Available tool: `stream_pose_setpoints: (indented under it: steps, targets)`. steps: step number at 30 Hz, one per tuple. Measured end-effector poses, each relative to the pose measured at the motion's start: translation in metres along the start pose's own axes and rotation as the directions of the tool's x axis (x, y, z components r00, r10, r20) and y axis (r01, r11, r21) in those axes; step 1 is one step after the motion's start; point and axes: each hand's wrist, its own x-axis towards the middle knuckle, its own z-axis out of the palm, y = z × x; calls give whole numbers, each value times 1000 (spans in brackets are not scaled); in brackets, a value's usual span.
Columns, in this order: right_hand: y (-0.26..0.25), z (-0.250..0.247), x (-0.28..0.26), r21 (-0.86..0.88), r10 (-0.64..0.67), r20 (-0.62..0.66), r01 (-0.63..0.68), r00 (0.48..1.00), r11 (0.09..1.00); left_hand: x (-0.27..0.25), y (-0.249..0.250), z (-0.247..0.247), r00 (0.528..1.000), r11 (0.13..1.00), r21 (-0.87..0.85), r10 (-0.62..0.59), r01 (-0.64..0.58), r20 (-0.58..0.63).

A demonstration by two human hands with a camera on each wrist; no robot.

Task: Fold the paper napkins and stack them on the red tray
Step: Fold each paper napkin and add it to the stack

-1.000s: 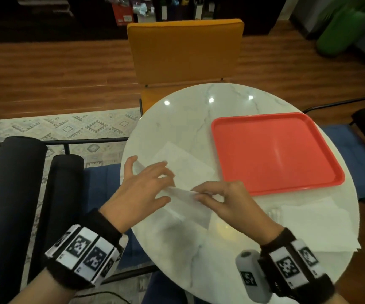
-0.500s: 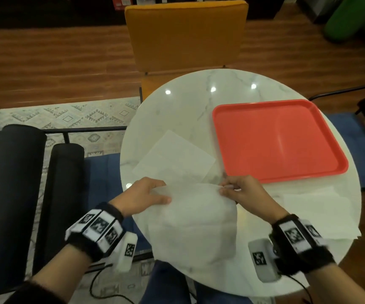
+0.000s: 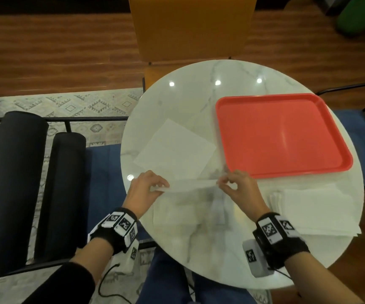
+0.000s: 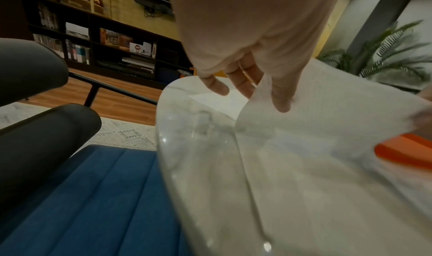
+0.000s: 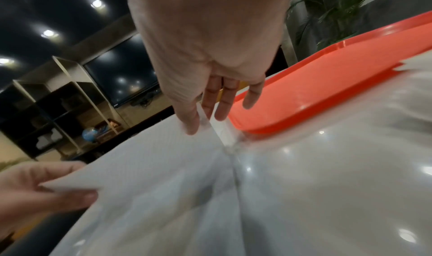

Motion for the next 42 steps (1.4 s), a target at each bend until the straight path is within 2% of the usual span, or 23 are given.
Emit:
stream_pose_setpoints:
  steps: [4,6,8,10,12,13,15,16,18,21,24,27,32,37,39,42]
  targets:
    - [19,19,-33,-61,-6,81,11,997,998,-24,-16,16,996,984,155,77,-83,44]
    - [20,24,-44,-94,38,178,-22,983,995,-32,-24,23,996,967,240,80,-89,48]
    - [15,23,-49,-177,120,317,-66,941,982,-37,-25,27,997,950,304,64,-74,41]
    - [12,20,-48,-256,166,393,-66,904,965,-40,-20,25,996,947,314,85,-69,-37]
    - [10,15,-44,-232,163,332,-87,929,969,-40,-11,22,983,953,288,132,-89,-131]
    - [7,15,-40,-194,142,252,-93,957,977,-39,-6,23,975,955,277,156,-108,-158]
    - [-1,24,-32,-152,49,107,-32,993,988,-35,4,31,974,944,300,184,-137,-134]
    - [-8,32,-28,-168,-9,99,25,995,985,-33,7,38,980,929,343,179,-141,-83]
    - [-29,50,-23,-203,-87,223,133,971,970,-31,10,55,992,881,456,116,-122,43]
    - [-45,76,-23,-237,-47,505,191,862,952,-31,2,75,985,791,600,18,-118,169]
    - [-32,87,-27,-275,-29,561,219,827,936,-35,-10,80,986,793,603,-20,-84,165]
    - [-6,80,-33,-314,-19,522,213,853,925,-38,-18,79,988,816,574,-23,-71,154]
    - [32,59,-46,-382,104,400,63,911,922,-39,-22,81,990,830,553,-12,-70,144]
    - [20,57,-38,-411,45,106,3,993,912,-39,-15,76,982,823,565,-53,-58,179]
    - [8,59,-30,-363,123,76,-87,990,928,-39,-14,74,980,808,586,-65,-58,186]
    - [0,58,-20,-318,277,102,-233,955,919,-36,-10,68,980,792,605,-52,-77,193]
